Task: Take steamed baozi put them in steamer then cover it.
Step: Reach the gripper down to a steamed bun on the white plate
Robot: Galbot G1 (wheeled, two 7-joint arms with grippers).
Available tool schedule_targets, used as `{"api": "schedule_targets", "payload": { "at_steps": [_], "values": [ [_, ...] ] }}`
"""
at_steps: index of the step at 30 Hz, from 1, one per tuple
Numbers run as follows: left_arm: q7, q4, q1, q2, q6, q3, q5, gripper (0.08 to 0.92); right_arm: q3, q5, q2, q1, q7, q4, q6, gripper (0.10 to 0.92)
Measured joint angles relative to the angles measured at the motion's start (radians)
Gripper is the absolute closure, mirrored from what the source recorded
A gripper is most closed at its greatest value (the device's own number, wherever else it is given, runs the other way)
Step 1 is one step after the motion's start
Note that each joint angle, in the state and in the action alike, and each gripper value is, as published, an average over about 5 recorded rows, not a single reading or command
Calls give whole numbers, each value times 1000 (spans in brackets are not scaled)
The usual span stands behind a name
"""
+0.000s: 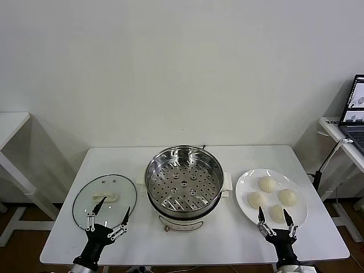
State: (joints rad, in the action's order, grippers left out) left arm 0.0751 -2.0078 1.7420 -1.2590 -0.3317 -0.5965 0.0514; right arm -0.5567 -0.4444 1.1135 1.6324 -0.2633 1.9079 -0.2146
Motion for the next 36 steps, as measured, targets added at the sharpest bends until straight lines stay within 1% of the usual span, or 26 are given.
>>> {"api": "schedule_targets", "payload": {
  "at_steps": [4, 9, 12, 15, 19, 23, 30, 36],
  "values": [
    [-1, -10, 6, 0, -1, 2, 0, 177, 0, -30, -35, -80, -15, -25, 51, 203],
    [-2, -27, 14, -4, -4, 5, 3, 177, 33, -105, -115, -258, -15, -109, 127, 203],
    [-2, -34, 17, -6, -6, 5, 7, 177, 77, -157, -170, -378, 13, -179, 167, 203],
    [-3, -41, 20, -9, -9, 4, 13, 177, 136, -198, -230, -500, 80, -261, 206, 203],
    [-5, -49, 22, -12, -12, 2, 18, 177, 237, -219, -310, -662, 225, -382, 245, 203],
    [-5, -55, 26, -13, -17, 3, 21, 177, 358, -191, -372, -824, 418, -507, 265, 203],
    [-10, -62, 28, -15, -19, 1, 25, 177, 590, -44, -429, -1110, 786, -714, 252, 203],
    [-23, -62, 28, -18, -19, -4, 34, 177, 785, 113, -441, -1325, 1067, -844, 221, 203]
  ]
}}
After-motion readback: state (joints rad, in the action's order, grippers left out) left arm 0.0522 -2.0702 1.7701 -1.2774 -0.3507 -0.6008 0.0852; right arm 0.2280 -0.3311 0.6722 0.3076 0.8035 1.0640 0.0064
